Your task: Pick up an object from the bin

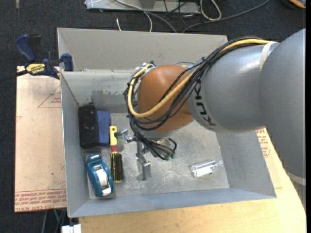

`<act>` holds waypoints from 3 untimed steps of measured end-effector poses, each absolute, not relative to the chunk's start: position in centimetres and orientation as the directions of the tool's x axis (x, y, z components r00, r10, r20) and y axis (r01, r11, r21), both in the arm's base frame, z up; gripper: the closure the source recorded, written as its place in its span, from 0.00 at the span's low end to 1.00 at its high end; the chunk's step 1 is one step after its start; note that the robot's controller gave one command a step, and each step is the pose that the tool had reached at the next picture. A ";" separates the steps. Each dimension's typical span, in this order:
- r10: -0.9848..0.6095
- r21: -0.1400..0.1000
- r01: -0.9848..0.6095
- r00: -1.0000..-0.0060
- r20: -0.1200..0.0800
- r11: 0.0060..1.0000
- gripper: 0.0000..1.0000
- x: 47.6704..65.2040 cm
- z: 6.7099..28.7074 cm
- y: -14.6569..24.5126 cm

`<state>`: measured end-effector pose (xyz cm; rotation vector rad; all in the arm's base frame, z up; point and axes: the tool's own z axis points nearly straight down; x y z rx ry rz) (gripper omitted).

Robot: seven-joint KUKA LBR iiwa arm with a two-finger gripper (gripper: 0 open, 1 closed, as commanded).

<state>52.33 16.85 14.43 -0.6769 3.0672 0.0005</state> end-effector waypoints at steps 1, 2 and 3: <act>-0.604 0.002 -0.604 -0.797 -0.001 0.797 0.00 53.1 12.2 20.7; -0.725 -0.001 -0.725 -0.689 -0.005 0.689 0.00 54.0 6.7 18.6; -0.940 -0.007 -0.940 -0.340 -0.008 0.340 1.00 54.7 7.0 20.1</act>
Offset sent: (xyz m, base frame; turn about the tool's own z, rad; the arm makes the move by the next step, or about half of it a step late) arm 0.0167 0.0191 -0.0743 -0.3812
